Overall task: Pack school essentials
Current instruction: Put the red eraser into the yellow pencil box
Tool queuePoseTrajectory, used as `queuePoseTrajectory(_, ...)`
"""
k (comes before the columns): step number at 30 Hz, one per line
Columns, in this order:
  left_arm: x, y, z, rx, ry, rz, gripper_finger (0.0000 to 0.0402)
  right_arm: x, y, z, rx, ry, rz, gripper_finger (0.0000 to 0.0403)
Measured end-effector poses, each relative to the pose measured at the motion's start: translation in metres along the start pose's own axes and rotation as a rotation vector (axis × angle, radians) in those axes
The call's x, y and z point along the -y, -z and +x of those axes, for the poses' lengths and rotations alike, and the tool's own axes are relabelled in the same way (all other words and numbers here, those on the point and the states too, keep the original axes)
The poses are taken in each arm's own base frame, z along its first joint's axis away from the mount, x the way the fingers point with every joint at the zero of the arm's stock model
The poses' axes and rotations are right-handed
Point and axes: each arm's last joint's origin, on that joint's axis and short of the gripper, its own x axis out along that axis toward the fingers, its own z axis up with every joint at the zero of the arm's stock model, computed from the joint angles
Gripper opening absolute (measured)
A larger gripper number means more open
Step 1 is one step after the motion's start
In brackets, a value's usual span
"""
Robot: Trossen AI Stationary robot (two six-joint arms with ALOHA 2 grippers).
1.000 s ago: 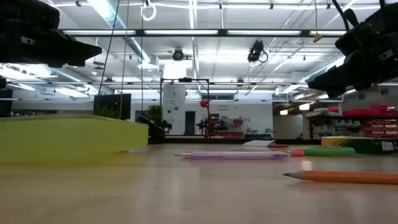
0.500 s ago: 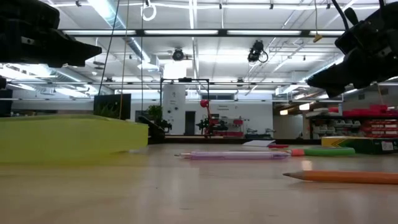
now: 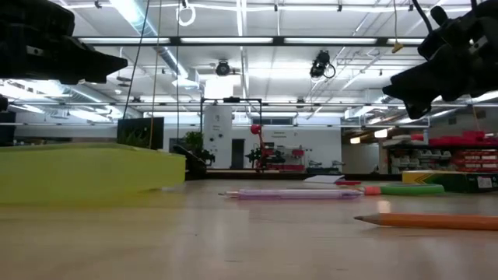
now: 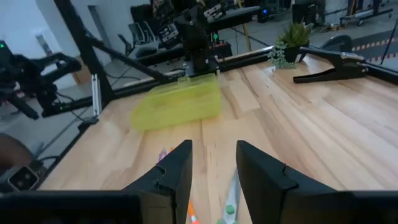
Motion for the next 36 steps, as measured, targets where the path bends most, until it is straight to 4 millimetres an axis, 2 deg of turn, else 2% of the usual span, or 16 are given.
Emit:
queuePoseTrajectory(5, 0.0, 0.0, 0.0, 0.0, 0.0, 0.0, 0.003, 0.003, -0.001, 0.0, 0.025, 0.099, 0.038, 0.0131)
queuePoseTrajectory(15, 0.0, 0.0, 0.0, 0.0, 0.0, 0.0, 0.0036, 0.01, 0.009, 0.007, -0.046, 0.286, 0.077, 0.0131)
queuePoseTrajectory(29, 0.0, 0.0, 0.0, 0.0, 0.0, 0.0, 0.0032, 0.009, 0.013, 0.02, -0.089, 0.239, 0.09, 0.0131)
queuePoseTrajectory(36, 0.0, 0.0, 0.0, 0.0, 0.0, 0.0, 0.0035, 0.008, 0.012, 0.026, -0.121, 0.217, 0.112, 0.0116)
